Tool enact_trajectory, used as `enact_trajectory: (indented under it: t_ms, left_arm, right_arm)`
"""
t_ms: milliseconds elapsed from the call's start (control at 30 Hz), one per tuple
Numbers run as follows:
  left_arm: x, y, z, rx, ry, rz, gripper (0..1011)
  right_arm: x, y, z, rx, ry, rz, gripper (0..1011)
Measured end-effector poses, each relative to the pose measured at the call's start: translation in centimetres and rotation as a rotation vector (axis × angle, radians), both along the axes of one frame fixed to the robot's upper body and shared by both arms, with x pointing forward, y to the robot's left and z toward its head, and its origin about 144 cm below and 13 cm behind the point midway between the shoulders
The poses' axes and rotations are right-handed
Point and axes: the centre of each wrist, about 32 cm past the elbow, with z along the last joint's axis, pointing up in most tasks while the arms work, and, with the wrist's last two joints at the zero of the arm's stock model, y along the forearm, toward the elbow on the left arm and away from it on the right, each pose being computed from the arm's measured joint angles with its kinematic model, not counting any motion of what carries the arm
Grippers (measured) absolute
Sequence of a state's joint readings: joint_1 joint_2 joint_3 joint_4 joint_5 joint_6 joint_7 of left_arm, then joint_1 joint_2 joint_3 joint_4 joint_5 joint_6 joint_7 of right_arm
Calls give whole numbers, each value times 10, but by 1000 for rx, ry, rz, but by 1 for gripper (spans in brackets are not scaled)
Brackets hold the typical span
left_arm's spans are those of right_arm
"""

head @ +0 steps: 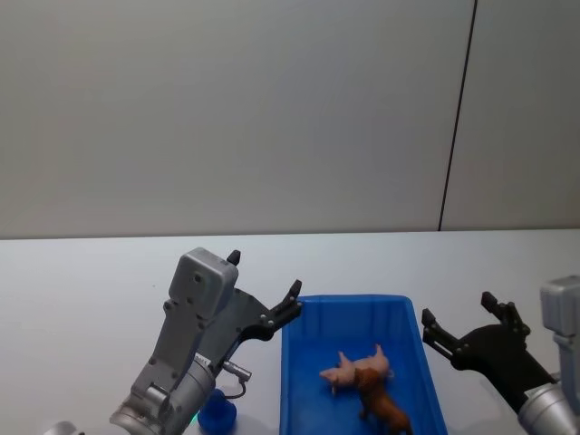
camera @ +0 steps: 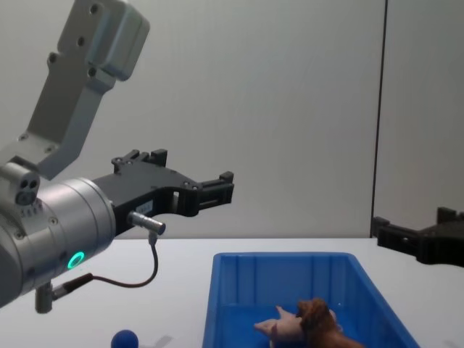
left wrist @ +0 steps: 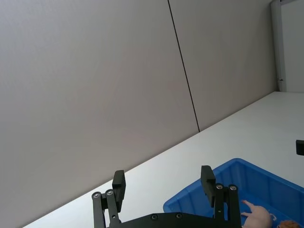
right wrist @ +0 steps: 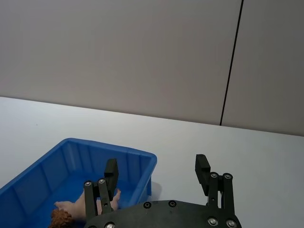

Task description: Pick up the two dolls from the table and place them into the box.

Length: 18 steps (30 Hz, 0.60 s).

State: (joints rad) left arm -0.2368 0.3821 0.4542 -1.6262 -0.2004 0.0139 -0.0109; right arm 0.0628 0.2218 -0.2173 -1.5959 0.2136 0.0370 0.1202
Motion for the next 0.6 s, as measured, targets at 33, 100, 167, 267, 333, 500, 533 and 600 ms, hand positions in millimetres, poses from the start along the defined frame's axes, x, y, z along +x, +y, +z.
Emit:
enact_trajectory:
  t_ms: [33, 100, 167, 267, 333, 500, 533, 600]
  left_arm:
    - [0, 0, 0, 0, 1, 0, 1001]
    - [-1, 0, -1, 0, 5, 3, 1001]
    - [-2, 1, -1, -2, 11, 8, 1001]
    - [-3, 3, -2, -8, 27, 22, 1001]
    - [-5, 4, -2, -12, 41, 34, 1001]
    - [-10, 7, -4, -20, 81, 60, 1001]
    - [-10, 7, -4, -22, 87, 64, 1001]
    - [-12, 9, -5, -26, 110, 77, 1001]
  right_arm:
    - [-2, -1, 0, 2, 0, -5, 1001]
    - [-3, -2, -1, 4, 1, -10, 1001]
    - [-5, -4, -1, 6, 1, -16, 1001]
    - [-7, -5, -1, 8, 1, -21, 1001]
    - [-8, -6, -1, 9, 0, -24, 1001]
    - [-10, -7, -1, 12, 0, -31, 1001]
    - [-10, -7, -1, 12, 0, -32, 1001]
    - [-11, -8, -1, 13, 1, -34, 1001]
